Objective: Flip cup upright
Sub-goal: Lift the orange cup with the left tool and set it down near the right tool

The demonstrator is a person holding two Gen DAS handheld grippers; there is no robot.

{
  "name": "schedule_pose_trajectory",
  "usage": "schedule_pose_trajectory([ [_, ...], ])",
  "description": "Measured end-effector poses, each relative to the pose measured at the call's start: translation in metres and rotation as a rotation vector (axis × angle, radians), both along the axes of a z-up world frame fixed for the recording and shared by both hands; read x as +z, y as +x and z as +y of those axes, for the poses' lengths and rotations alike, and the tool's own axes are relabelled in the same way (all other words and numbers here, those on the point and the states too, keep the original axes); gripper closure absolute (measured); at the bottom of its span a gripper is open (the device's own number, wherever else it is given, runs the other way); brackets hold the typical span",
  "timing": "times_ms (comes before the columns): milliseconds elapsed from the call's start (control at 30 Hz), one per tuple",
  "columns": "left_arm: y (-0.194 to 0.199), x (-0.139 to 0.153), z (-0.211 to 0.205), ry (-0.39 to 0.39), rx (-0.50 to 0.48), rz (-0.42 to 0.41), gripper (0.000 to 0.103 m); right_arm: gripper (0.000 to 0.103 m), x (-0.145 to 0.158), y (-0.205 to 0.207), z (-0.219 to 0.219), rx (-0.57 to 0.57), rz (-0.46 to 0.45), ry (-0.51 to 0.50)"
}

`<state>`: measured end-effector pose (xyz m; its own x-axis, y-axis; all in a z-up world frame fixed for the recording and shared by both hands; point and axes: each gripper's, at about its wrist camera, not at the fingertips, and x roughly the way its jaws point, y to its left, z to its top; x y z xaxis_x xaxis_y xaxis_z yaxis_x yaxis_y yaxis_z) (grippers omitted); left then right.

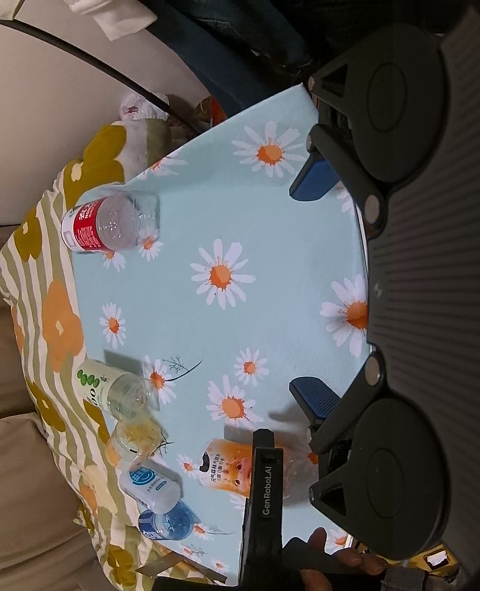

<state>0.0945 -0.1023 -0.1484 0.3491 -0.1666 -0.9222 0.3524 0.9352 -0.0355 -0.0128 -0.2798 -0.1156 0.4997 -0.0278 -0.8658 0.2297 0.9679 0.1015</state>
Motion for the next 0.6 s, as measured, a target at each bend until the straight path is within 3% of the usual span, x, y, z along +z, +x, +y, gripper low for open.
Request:
schedule_pose_trajectory([
  [300, -0.021, 0.039, 0.013, -0.007, 0.054, -0.086, 0.003, 0.0, 0.027, 0.008, 0.001, 0.063, -0.041, -0.003],
  [500, -0.037, 0.068, 0.048, 0.002, 0.13, -0.151, 0.0, 0.0, 0.047, 0.043, 0.026, 0.184, -0.033, -0.017],
  [600, -0.04, 0.071, 0.07, 0.011, 0.148, -0.144, 0.0, 0.0, 0.048, 0.067, 0.047, 0.243, 0.003, 0.041],
])
